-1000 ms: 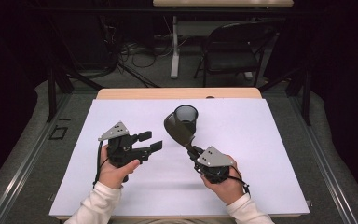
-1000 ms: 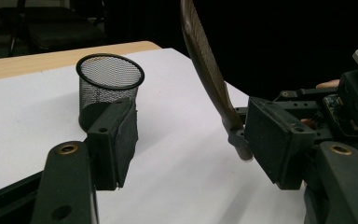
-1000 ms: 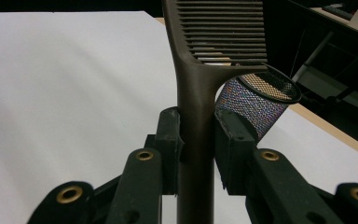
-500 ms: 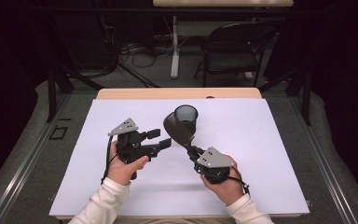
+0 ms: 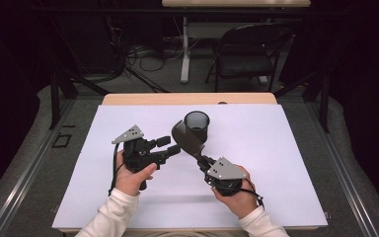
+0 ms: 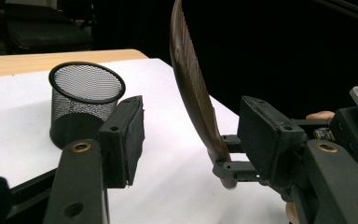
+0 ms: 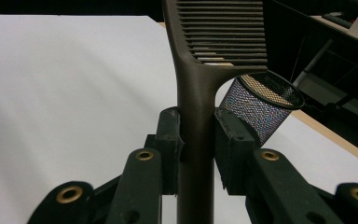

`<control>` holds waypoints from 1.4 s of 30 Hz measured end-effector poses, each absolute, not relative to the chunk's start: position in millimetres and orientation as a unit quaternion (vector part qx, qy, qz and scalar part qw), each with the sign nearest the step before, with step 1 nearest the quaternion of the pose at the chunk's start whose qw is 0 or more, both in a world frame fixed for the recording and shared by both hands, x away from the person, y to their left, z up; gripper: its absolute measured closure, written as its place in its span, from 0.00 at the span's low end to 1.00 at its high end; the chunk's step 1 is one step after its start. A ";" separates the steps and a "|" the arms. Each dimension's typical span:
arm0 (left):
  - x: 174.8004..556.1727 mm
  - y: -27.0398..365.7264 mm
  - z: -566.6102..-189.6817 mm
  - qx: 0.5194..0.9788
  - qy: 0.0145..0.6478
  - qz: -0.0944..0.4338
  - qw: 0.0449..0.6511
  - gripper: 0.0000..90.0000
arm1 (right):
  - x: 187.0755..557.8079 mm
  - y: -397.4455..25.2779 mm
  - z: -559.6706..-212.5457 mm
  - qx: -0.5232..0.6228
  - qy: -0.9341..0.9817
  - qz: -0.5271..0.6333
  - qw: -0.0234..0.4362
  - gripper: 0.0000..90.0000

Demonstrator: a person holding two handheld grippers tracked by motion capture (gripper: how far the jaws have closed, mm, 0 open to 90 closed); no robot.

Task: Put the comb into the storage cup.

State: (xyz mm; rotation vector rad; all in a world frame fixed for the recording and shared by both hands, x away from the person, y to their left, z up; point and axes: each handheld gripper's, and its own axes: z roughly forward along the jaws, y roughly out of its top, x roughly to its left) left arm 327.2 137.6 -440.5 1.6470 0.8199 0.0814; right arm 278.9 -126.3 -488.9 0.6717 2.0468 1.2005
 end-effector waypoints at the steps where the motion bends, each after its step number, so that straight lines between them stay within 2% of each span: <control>1: 327.0 138.0 -441.0 0.709 0.356 0.034 0.607 0.48 | 278.6 -125.8 -489.2 0.256 0.784 0.459 0.331 0.81; 25: 327.0 152.1 -442.8 0.684 0.376 0.004 0.625 0.66 | 274.0 -118.6 -495.2 0.242 0.790 0.457 0.329 0.81; 42: 328.2 152.8 -445.9 0.682 0.377 -0.013 0.626 0.73 | 272.4 -115.5 -496.8 0.237 0.793 0.457 0.325 0.81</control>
